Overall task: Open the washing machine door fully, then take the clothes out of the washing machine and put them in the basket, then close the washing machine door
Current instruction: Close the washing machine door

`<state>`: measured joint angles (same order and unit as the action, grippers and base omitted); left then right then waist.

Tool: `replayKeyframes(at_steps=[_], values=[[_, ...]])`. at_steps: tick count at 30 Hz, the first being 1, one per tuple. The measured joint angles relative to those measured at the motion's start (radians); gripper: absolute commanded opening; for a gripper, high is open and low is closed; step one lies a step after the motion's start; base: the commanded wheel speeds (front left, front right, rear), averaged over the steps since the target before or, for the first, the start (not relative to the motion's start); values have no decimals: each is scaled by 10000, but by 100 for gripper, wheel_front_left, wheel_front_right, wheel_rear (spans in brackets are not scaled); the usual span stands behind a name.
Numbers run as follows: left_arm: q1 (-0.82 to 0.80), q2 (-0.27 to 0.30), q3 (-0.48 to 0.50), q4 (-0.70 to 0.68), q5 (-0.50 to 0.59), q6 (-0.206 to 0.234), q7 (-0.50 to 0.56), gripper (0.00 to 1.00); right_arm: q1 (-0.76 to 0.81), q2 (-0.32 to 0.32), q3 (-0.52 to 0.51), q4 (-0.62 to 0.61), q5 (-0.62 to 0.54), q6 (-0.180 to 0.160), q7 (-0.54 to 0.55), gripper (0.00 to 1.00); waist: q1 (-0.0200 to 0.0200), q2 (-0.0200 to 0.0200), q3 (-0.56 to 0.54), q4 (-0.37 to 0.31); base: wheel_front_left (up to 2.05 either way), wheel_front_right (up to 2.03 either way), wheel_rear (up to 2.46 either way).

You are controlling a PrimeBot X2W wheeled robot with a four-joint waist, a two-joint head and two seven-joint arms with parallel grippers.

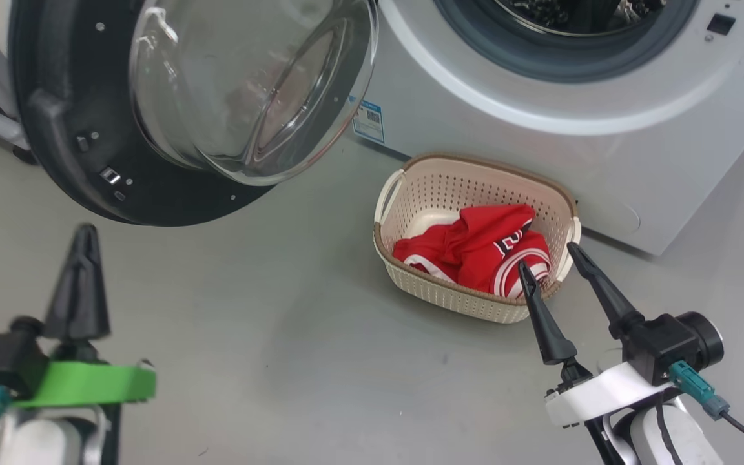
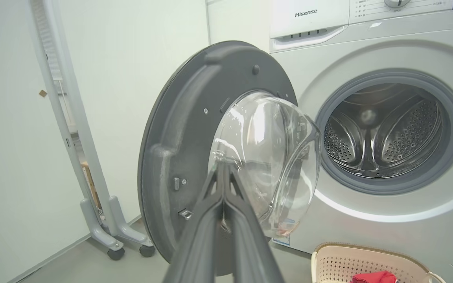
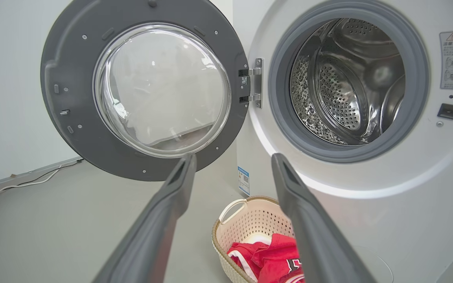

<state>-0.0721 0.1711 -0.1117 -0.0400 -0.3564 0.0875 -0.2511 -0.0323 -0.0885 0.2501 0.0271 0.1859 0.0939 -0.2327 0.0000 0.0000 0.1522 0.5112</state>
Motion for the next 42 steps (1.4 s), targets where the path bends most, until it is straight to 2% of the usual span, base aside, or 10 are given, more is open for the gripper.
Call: replayKeyframes(at_steps=[6,12,17,22,31,37,42], values=[[-1129,872,840,-610,73,0,234,0,-262,-257,84,-291,-128,6,226,100,0,0,613,-222,0,0,0],[-2300,1827,2226,-788,-372,2,734,0,-514,-539,84,-539,-203,17,389,100,0,0,1220,-505,0,0,0],[-3134,2387,3434,-215,-1237,13,1290,0,-667,-706,73,-629,-203,63,424,100,0,0,1630,-809,0,0,0],[-3664,3127,4192,865,-1578,56,1858,0,-684,-823,29,-640,-203,96,426,100,0,0,1905,-1084,0,0,0],[-5160,3122,5570,2976,-3306,167,2805,0,-699,-999,67,-738,-203,107,520,100,0,0,2101,-1200,0,0,0],[-6088,2293,7392,4518,-5189,320,3358,0,-757,-1003,249,-826,-203,151,616,100,0,0,2156,-1273,0,0,0],[-6810,1852,8406,5645,-6334,397,4011,0,-785,-1078,247,-855,-203,180,617,100,0,0,2208,-1328,0,0,0]])
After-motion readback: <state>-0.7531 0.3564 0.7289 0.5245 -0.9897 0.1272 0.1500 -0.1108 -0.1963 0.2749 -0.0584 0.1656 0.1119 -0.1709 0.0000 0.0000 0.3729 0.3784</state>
